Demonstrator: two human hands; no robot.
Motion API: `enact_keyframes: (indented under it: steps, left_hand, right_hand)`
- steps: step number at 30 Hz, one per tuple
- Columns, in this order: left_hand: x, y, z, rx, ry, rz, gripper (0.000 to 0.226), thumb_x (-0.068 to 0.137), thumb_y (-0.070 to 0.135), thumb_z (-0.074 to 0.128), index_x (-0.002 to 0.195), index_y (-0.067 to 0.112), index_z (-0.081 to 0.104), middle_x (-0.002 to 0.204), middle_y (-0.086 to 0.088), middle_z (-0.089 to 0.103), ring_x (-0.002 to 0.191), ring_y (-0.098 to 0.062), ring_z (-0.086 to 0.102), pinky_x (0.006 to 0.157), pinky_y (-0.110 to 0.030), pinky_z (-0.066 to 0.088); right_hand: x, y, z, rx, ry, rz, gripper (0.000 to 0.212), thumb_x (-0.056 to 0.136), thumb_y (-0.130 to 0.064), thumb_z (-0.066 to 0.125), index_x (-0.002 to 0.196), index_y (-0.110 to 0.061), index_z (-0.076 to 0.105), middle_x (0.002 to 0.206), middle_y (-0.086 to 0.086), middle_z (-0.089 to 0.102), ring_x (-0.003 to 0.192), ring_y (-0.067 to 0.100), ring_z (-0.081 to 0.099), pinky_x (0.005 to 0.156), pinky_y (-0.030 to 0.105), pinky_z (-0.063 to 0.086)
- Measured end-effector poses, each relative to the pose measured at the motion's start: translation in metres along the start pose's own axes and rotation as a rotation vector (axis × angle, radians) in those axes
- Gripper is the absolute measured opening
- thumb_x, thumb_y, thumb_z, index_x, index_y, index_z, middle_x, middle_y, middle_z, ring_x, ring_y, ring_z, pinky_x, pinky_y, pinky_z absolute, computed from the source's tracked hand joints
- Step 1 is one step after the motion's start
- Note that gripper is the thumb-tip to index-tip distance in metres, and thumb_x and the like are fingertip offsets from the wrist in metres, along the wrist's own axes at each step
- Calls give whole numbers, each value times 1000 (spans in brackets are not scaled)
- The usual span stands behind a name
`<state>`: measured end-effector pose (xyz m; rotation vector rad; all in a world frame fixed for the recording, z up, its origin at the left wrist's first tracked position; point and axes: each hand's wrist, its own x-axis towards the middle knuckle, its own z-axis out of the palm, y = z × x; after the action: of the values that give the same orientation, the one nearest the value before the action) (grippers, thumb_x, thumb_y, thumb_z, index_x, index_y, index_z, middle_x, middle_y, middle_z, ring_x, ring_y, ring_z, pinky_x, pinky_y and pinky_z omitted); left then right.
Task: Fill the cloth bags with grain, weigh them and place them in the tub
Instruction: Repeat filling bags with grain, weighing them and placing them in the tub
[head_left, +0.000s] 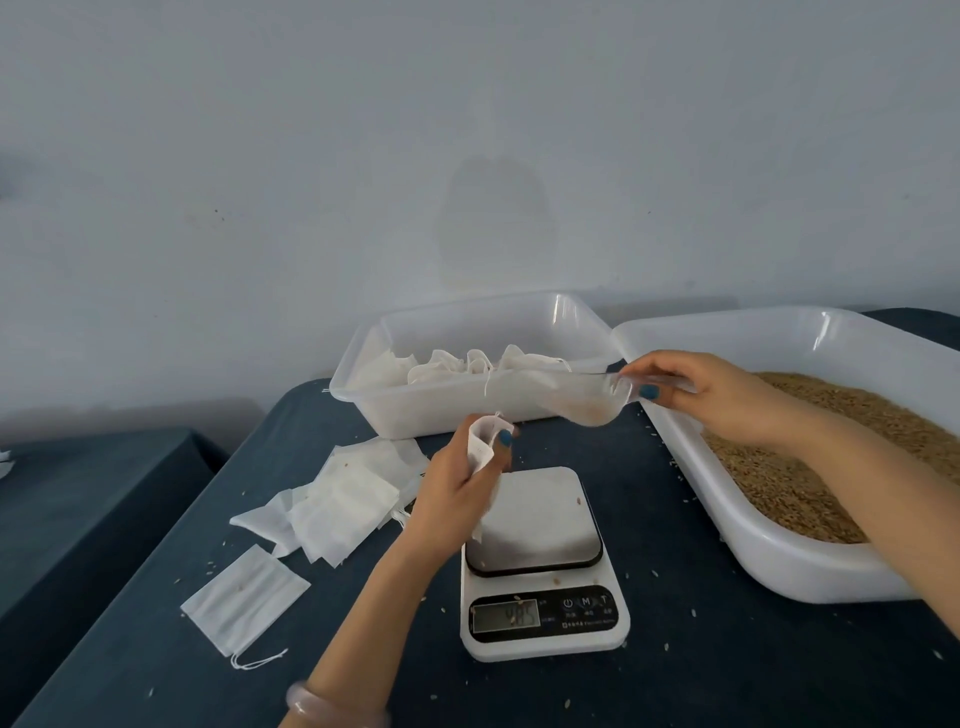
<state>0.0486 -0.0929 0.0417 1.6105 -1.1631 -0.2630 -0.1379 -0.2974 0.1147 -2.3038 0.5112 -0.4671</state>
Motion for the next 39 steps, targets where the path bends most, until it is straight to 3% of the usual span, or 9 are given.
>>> enact_keyframes:
  steps: [3, 6, 12, 15, 17, 23, 27, 35, 39]
  left_hand:
    - [0, 1, -2, -7, -12, 14, 37, 91, 67, 35, 105, 43, 60, 96, 21, 61, 88, 1, 55, 77, -16, 44]
    - [2, 1, -6, 107, 40, 68, 28, 100, 50, 35, 108, 53, 62, 116, 17, 49, 117, -8, 45, 101, -21, 36]
    - [4, 7, -11, -12, 81, 2, 24, 96, 44, 52, 97, 34, 73, 82, -3, 57, 64, -8, 51, 55, -17, 39]
    - [6, 4, -11, 108, 115, 16, 45, 92, 48, 49, 95, 9, 71, 83, -19, 58, 67, -17, 46, 58, -22, 34]
    - [8, 2, -11, 114, 136, 14, 35, 96, 39, 56, 95, 8, 71, 78, -21, 60, 63, -16, 39, 57, -25, 31]
    - [7, -7, -5, 165, 38, -5, 14, 95, 20, 65, 98, 30, 73, 79, 18, 69, 74, -5, 60, 65, -17, 44]
    - [7, -11, -9, 206, 96, -2, 11, 96, 25, 62, 101, 33, 69, 83, 23, 68, 79, 4, 61, 66, -11, 45]
    - [7, -14, -10, 310, 144, 69, 20, 98, 30, 58, 113, 20, 66, 96, 25, 62, 94, 16, 56, 78, -4, 42]
    - [8, -17, -11, 343, 153, 40, 21, 99, 27, 57, 118, 20, 64, 101, 17, 65, 93, 17, 54, 77, -2, 42]
  right_hand:
    - [-1, 3, -5, 75, 110, 90, 24, 99, -22, 55, 122, -24, 62, 118, -7, 65, 110, 9, 59, 90, 25, 48]
    - [0, 9, -12, 125, 247, 217, 31, 98, -21, 56, 129, -19, 58, 116, -4, 63, 102, 13, 58, 88, 30, 44]
    - [-1, 37, -22, -238, 286, 450, 25, 102, -20, 49, 114, -5, 64, 85, 11, 64, 76, 28, 60, 67, 35, 45]
    - [-4, 48, -29, -422, 247, 545, 22, 101, -18, 49, 97, -3, 65, 71, 11, 58, 60, 23, 52, 54, 29, 36]
    - [-5, 52, -29, -543, 185, 603, 23, 101, -20, 50, 97, 0, 61, 76, 10, 57, 66, 23, 55, 58, 30, 42]
    - [-11, 51, -20, -786, -130, 702, 29, 98, -28, 55, 116, -5, 57, 96, 4, 60, 88, 20, 59, 83, 30, 50]
    - [-12, 48, -18, -815, -156, 710, 27, 96, -28, 57, 113, -7, 59, 89, 3, 59, 81, 18, 58, 76, 28, 49]
    - [-11, 50, -19, -780, -114, 726, 45, 94, -45, 58, 117, -6, 60, 98, 5, 63, 88, 22, 61, 89, 35, 52]
    - [-9, 56, -21, -787, -64, 710, 35, 93, -44, 58, 86, -10, 61, 84, 5, 63, 80, 22, 62, 85, 38, 54]
